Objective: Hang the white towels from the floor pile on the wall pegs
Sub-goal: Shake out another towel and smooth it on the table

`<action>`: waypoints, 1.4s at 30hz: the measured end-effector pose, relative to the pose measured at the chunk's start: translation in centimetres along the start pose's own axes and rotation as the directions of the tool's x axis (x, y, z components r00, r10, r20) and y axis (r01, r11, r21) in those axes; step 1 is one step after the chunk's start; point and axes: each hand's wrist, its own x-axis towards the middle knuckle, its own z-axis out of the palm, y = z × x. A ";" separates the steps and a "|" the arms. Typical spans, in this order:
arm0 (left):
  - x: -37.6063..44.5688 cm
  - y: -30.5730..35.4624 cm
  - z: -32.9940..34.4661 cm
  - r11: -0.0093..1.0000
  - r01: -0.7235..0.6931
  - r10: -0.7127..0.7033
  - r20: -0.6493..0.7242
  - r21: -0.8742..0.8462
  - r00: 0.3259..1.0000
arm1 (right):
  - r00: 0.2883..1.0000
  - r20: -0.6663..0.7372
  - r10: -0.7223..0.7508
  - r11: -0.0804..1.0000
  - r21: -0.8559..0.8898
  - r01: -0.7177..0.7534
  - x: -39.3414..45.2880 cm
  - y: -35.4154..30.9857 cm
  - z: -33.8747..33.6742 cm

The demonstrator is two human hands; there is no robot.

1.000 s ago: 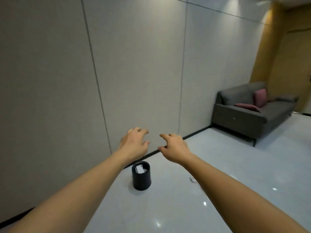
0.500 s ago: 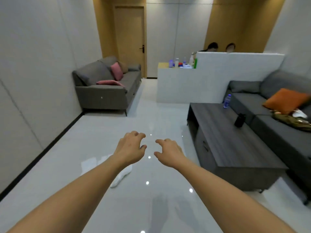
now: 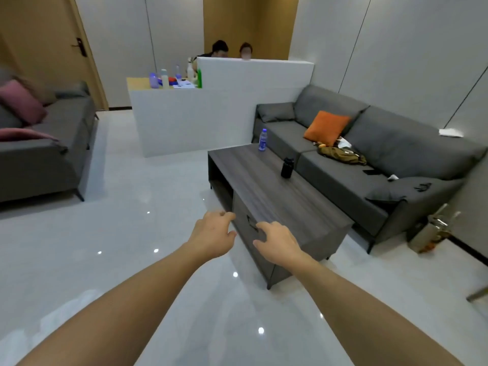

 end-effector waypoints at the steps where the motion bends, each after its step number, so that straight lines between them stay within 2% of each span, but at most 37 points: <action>1: 1.2 -0.4 0.3 1.000 -0.010 0.010 0.009 0.006 1.000 | 1.000 0.002 0.008 1.000 0.004 -0.008 1.3 -0.1 0.1; 7: 6.9 -5.5 1.9 0.998 0.055 -0.056 0.036 0.013 0.998 | 0.995 0.080 -0.054 0.998 -0.011 0.055 10.2 -2.7 3.0; 10: 8.7 -10.4 2.7 0.985 0.171 -0.171 0.050 0.010 0.984 | 0.983 0.136 -0.127 0.992 0.014 0.126 15.2 -5.3 5.6; 13: 8.3 -16.0 3.3 0.940 0.339 -0.337 0.060 -0.025 0.939 | 0.945 0.244 -0.218 0.975 0.010 0.222 19.6 -9.1 9.1; 17: 3.7 -23.8 4.4 0.824 0.563 -0.557 0.095 -0.068 0.825 | 0.850 0.401 -0.342 0.926 -0.011 0.378 23.0 -16.3 14.9; 21: -3.0 -31.4 5.4 0.654 0.750 -0.739 0.128 -0.100 0.661 | 0.713 0.546 -0.440 0.856 0.013 0.517 23.1 -24.4 21.8; 24: -8.2 -37.0 6.7 0.510 0.844 -0.834 0.145 -0.166 0.533 | 0.609 0.636 -0.474 0.805 0.032 0.592 22.1 -30.1 27.7; 27: -13.0 -42.8 8.6 0.398 0.893 -0.882 0.181 -0.210 0.436 | 0.547 0.707 -0.449 0.784 0.017 0.621 21.2 -34.9 33.8; 32: -19.4 -51.9 11.7 0.228 0.929 -0.929 0.222 -0.291 0.297 | 0.516 0.785 -0.343 0.825 -0.011 0.565 20.4 -40.2 43.2; 37: -22.1 -57.2 17.1 0.048 0.932 -0.949 0.274 -0.360 0.155 | 0.492 0.848 -0.199 0.891 -0.052 0.451 21.6 -42.3 52.0; 39: -21.9 -58.9 20.4 0.002 0.925 -0.938 0.320 -0.379 0.133 | 0.483 0.863 -0.149 0.921 -0.058 0.386 23.1 -42.7 55.7; 42: -20.1 -62.0 26.4 -0.058 0.913 -0.924 0.368 -0.403 0.104 | 0.518 0.849 -0.103 0.950 -0.070 0.305 27.0 -42.5 62.2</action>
